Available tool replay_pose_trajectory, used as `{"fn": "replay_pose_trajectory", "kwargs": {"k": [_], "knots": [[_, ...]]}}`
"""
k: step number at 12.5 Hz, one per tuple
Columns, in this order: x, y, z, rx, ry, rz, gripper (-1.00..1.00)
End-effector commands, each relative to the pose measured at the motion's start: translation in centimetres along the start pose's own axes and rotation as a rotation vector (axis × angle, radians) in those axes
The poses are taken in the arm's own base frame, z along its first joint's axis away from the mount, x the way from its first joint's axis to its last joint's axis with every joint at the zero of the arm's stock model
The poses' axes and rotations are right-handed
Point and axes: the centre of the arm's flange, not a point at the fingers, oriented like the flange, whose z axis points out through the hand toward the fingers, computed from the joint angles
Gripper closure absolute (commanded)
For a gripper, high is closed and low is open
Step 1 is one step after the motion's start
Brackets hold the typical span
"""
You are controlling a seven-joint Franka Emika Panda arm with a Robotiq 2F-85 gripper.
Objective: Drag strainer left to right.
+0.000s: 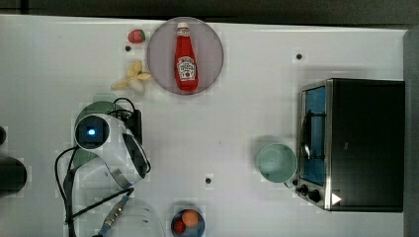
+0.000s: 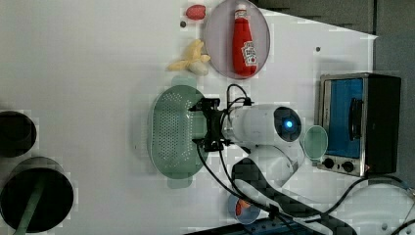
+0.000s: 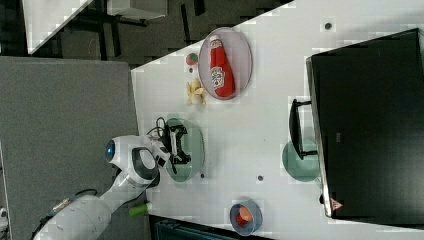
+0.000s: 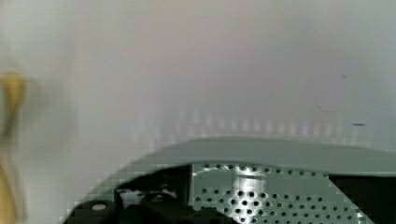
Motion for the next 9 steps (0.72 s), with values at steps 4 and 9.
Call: {"fn": "replay_pose_trajectory", "kwargs": {"k": [4, 9], "knots": [[7.2, 0.0, -1.2, -0.006, 0.037, 0.1, -1.0], [13.9, -0.6, -1.1, -0.019, 0.062, 0.063, -1.0]]}}
